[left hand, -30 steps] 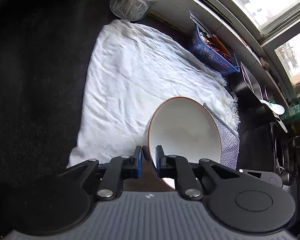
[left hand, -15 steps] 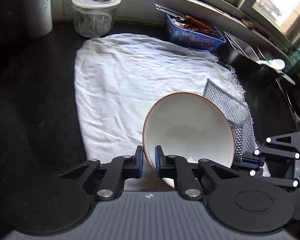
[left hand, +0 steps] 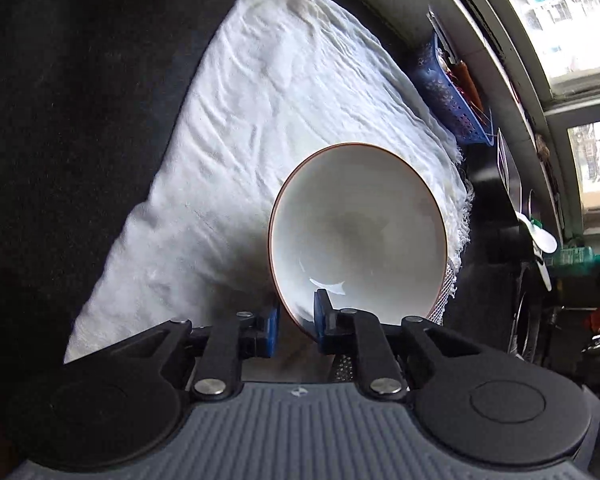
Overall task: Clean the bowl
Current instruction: 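Scrub the bowl's outer wall with the mesh cloth while the left gripper holds the bowl by its rim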
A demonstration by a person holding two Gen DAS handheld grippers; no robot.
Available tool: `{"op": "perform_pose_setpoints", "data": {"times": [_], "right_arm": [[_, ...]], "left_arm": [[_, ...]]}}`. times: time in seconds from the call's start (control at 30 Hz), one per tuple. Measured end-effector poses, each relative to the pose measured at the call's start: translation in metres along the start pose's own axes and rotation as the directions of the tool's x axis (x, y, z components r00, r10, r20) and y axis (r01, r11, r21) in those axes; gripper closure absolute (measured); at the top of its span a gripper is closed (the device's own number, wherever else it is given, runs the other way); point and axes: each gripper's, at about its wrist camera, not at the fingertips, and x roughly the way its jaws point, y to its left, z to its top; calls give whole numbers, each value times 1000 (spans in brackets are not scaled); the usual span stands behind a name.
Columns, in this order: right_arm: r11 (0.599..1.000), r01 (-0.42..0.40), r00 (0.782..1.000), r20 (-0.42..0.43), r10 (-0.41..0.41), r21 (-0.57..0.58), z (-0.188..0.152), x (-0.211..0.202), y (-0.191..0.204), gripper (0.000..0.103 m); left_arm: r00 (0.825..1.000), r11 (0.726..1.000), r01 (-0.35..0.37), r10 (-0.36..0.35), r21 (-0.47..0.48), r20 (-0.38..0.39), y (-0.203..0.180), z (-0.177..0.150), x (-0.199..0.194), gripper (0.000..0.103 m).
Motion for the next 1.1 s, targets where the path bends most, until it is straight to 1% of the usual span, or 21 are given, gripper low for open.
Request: {"op": "perform_pose_setpoints", "data": {"times": [0.07,0.17,0.23,0.3,0.33,0.37,0.4,0.43,0.5,0.53,0.6,0.67,0.73,0.83,0.87,0.9,0.93,0.97,1.0,1.03,1.1], "right_arm": [[999,13,1000,9,-14,29,1,-2,-5,98],[998,53,998,16,-54,44,3,-8,-13,98],[996,73,997,15,-73,46,4,-9,-17,98],[995,87,996,18,-88,51,5,-10,-21,98],[994,93,995,18,-95,50,6,-11,-22,98],[994,94,995,18,-95,49,6,-11,-23,98],[995,93,995,19,-94,45,7,-11,-23,98],[995,92,995,21,-93,41,7,-11,-22,98],[996,87,996,20,-87,31,8,-10,-20,98],[996,84,996,20,-84,26,9,-10,-18,98],[997,80,997,12,-80,20,8,-7,-14,98],[998,56,998,6,-56,29,6,-5,-9,98],[999,35,999,6,-35,22,5,-3,3,98],[1000,16,1000,-3,-16,21,3,3,14,98],[1000,13,1000,-3,-13,25,2,4,16,98],[999,13,1000,-2,-13,32,2,4,15,98],[999,18,1000,2,-18,39,2,3,13,98],[999,22,1000,6,-22,46,2,2,10,98],[998,26,1000,10,-27,53,2,0,7,98],[998,31,999,13,-31,59,2,-1,4,98],[997,46,999,15,-47,58,4,-3,-2,98]], "left_arm": [[995,989,-83,75,124,67,-12,1,-8,79],[982,963,-161,135,217,130,-18,9,-12,76],[977,946,-187,151,264,152,-19,16,-9,76],[980,942,-176,141,286,140,-15,22,-3,76],[983,941,-166,133,295,130,-13,25,0,81],[987,949,-138,108,282,119,-11,26,0,92],[990,956,-119,94,267,105,-9,25,1,95],[992,969,-102,83,226,92,-5,23,1,96],[995,986,-74,62,152,80,2,19,1,96],[996,995,-49,43,81,74,8,15,0,96],[997,999,-44,42,19,59,11,9,-2,95],[996,997,-57,60,-47,64,10,2,-3,95],[995,996,-49,56,-77,84,8,-2,-3,94],[996,997,-41,47,-71,79,6,-3,-4,92],[996,998,-44,48,-53,69,3,-2,-4,91],[996,998,-57,58,-11,62,-1,-2,-3,89],[995,995,-76,71,69,75,-8,-2,-4,84],[992,985,-96,83,147,90,-15,-1,-5,77],[990,974,-114,95,197,104,-19,0,-5,75],[980,949,-172,139,264,140,-25,3,-6,74],[972,919,-212,165,332,165,-29,9,-5,74]]}}
